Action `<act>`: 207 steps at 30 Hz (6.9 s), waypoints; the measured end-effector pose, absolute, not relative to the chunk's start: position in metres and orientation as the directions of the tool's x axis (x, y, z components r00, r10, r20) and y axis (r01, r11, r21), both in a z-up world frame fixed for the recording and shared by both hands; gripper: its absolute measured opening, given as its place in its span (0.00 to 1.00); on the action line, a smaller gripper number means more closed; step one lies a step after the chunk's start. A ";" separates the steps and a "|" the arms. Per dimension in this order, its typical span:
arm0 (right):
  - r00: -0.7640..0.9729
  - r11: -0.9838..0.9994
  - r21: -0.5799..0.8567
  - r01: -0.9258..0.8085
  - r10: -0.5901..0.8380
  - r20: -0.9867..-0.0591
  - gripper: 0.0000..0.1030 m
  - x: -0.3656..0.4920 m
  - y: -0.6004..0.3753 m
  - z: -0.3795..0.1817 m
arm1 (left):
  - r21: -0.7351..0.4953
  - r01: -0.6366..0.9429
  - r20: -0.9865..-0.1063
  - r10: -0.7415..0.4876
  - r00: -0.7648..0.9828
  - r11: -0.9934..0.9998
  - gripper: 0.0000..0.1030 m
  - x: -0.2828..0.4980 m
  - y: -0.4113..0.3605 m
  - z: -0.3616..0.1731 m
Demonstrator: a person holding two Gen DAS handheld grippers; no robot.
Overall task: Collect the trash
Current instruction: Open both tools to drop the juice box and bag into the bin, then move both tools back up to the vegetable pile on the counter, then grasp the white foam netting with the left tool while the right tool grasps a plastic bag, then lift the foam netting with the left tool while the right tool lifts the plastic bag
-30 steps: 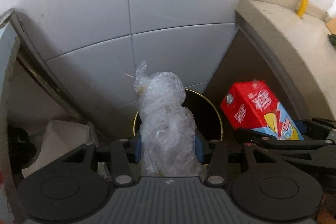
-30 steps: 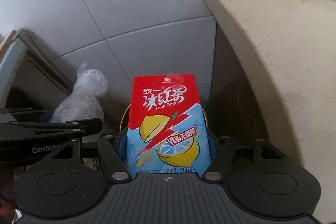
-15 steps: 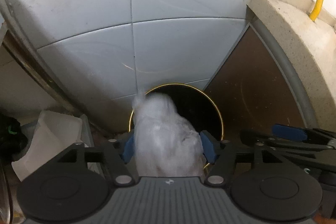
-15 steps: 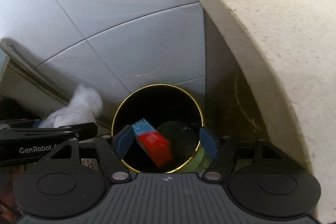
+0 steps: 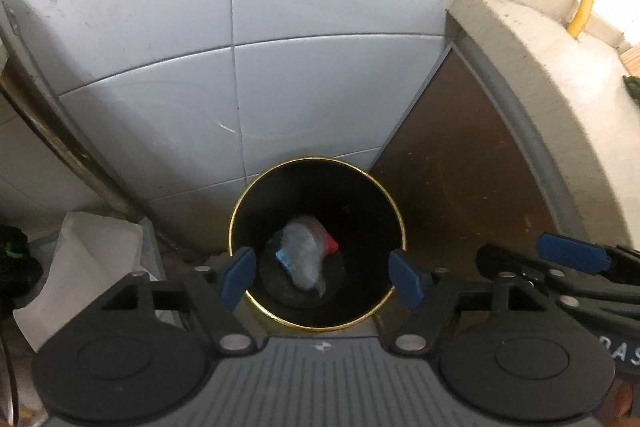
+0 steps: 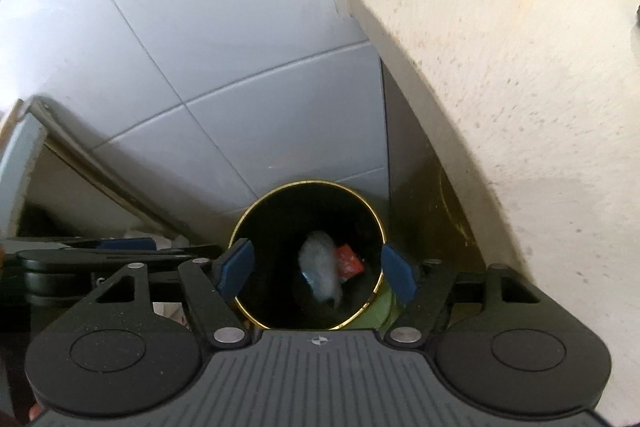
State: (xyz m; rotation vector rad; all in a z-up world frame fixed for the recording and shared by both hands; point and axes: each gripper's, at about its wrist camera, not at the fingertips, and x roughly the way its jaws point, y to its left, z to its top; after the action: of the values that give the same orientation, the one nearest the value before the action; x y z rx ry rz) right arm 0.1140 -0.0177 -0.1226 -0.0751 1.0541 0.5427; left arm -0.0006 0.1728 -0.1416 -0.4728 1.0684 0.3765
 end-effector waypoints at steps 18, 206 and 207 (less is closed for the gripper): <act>0.529 0.886 0.143 -0.441 0.385 -0.756 0.81 0.063 -0.069 -0.057 | -0.189 -0.341 -0.823 0.041 0.567 0.921 0.66 -0.024 0.108 -0.072; 0.673 0.946 -0.169 -0.275 0.064 -0.737 0.82 0.049 -0.248 -0.027 | 0.067 0.403 -0.716 -0.238 0.657 0.913 0.63 0.054 -0.090 -0.033; 0.675 0.943 -0.172 -0.286 0.071 -0.735 0.82 0.049 -0.247 -0.027 | 0.069 0.404 -0.709 -0.240 0.663 0.912 0.67 0.053 -0.088 -0.032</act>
State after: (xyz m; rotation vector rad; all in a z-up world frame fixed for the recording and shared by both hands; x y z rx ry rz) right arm 0.0486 -0.2472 -0.0272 -0.2845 0.8078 0.2040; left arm 0.0525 -0.0880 -0.0315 0.2296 0.7644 -0.3677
